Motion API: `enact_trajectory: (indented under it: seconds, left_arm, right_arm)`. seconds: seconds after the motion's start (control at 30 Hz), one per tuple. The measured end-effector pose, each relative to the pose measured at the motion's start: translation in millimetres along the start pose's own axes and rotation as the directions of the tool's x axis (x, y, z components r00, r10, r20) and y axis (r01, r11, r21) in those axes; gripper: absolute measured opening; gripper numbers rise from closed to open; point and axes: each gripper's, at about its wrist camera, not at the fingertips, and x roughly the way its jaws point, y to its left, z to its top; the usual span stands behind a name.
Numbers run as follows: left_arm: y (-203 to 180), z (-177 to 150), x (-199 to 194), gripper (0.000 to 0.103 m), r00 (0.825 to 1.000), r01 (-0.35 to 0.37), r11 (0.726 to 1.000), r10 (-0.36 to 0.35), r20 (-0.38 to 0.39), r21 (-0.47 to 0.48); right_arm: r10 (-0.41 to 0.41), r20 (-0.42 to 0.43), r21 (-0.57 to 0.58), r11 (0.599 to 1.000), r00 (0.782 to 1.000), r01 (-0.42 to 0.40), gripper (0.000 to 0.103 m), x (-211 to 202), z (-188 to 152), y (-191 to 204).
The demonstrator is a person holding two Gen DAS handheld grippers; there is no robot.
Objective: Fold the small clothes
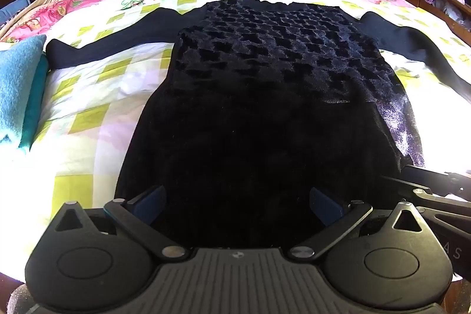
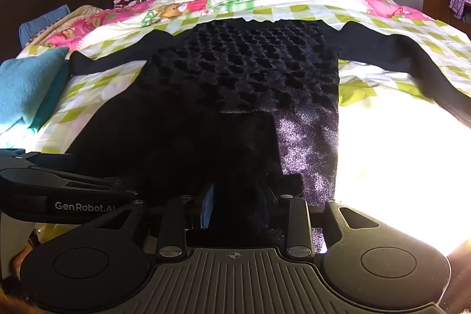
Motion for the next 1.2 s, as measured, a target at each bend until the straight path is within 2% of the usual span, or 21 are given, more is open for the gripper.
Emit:
enact_trajectory:
  seconds: [1.2]
  left_arm:
    - [0.4,-4.2,1.6,0.103,1.0,-0.006,1.0,0.006,0.001,0.006]
  right_arm:
    - [0.009,-0.008,-0.005,1.0,1.0,-0.009,0.032,1.4,-2.2,-0.3]
